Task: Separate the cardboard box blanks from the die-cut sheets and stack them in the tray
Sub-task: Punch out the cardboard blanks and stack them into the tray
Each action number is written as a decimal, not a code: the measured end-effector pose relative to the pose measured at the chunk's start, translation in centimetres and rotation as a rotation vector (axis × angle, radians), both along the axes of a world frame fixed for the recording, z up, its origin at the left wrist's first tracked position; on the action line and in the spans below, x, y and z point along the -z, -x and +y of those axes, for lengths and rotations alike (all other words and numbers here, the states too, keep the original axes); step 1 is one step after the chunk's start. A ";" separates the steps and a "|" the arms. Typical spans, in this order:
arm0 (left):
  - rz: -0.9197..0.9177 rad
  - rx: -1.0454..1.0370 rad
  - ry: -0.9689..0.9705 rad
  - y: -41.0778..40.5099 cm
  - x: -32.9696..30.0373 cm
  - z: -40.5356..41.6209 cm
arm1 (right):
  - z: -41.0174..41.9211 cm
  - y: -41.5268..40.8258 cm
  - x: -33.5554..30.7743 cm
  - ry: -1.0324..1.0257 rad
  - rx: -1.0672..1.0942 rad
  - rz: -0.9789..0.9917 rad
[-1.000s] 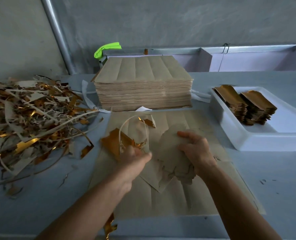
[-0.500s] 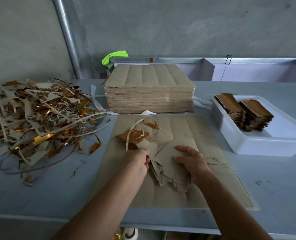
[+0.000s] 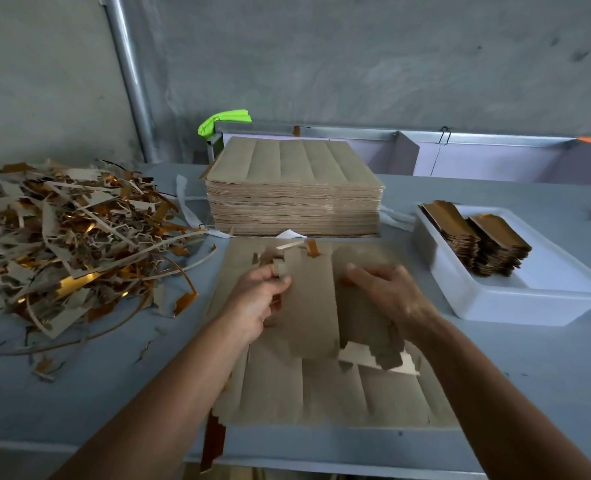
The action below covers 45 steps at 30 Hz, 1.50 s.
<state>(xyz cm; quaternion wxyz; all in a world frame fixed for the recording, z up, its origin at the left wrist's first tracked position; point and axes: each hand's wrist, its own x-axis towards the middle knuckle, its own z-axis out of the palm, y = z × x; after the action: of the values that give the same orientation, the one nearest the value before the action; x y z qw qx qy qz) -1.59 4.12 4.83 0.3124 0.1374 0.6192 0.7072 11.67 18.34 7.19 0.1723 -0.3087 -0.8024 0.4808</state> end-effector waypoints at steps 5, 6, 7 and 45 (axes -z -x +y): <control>0.136 0.088 0.075 -0.4 1.0 -0.1 | -1.9 1.3 1.7 0.058 -0.077 0.016; 0.128 0.081 0.114 -0.4 0.8 -0.1 | -2.0 1.3 1.9 0.043 -0.086 0.013; 0.101 0.073 0.162 -0.2 0.7 -0.1 | -2.1 1.2 2.0 0.024 -0.105 0.000; -0.050 0.361 0.072 -4.6 3.1 1.4 | -1.6 0.3 2.1 0.446 0.469 0.706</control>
<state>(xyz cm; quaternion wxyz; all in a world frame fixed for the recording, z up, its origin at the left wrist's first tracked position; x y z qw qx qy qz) 2.98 5.53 1.70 0.4544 0.2174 0.6015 0.6200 11.33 16.78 5.11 0.4678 -0.3288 -0.4807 0.6648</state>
